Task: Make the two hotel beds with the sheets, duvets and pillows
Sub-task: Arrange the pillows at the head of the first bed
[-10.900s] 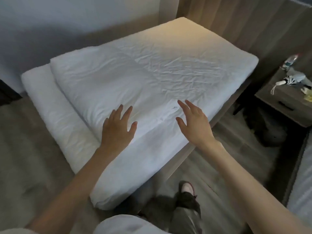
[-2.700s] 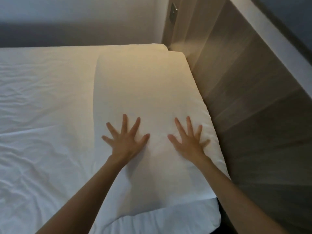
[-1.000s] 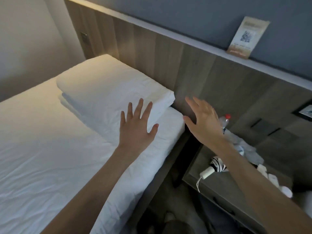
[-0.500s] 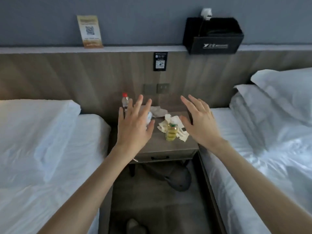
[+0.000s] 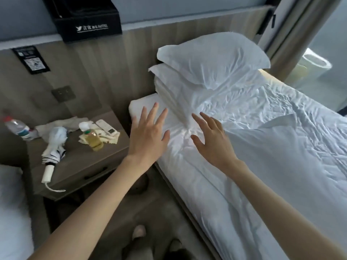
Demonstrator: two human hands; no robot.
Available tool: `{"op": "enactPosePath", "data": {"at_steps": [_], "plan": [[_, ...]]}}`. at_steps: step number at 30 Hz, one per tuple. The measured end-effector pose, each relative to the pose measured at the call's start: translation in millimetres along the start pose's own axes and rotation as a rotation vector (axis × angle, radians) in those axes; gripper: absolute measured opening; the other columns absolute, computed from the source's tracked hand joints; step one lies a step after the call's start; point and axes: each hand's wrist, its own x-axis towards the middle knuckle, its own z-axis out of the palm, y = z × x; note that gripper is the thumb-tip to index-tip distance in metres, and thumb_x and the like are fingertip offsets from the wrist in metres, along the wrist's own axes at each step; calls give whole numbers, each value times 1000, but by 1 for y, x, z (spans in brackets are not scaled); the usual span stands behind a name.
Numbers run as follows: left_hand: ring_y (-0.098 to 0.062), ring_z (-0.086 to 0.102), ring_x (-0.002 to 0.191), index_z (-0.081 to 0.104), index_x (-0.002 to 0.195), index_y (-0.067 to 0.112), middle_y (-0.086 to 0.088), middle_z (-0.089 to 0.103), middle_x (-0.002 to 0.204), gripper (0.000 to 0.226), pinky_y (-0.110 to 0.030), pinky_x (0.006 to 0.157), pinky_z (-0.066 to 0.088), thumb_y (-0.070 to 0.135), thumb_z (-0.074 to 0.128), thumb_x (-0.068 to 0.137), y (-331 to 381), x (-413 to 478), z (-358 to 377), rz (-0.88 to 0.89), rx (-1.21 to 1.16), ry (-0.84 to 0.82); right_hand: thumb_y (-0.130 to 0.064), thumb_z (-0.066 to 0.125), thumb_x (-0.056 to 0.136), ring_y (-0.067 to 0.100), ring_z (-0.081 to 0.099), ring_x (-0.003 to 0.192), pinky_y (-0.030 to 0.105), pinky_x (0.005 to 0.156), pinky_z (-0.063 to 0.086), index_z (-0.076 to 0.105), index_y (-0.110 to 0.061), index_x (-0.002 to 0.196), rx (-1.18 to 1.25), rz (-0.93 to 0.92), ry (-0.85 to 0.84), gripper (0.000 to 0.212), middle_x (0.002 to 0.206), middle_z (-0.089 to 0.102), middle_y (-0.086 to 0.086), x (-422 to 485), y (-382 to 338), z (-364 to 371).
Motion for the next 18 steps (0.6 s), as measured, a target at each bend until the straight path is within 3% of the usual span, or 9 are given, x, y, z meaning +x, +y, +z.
{"op": "enactPosePath", "data": {"at_steps": [6,11,18], "plan": [[-31,10,148,17,154,26,-4,9,162,64,-49,117,18,41,45,98,60,37,27,186,-77,-61,-34,55,96,27,23,144,47,113,31,27,-29,151,-27,252,83,62,159,25,2,-36,66,-25],[-28,10,148,18,153,27,-2,7,162,64,-47,117,21,41,46,98,106,51,64,273,-207,-209,-33,57,94,31,26,142,46,113,31,30,-27,151,-53,498,121,63,158,27,5,-73,113,-39],[-26,7,149,12,154,31,-4,3,162,71,-45,116,22,47,48,95,166,35,120,231,-376,-435,-31,61,93,36,29,139,46,113,29,30,-27,151,-74,760,99,66,158,24,8,-127,188,-52]]}}
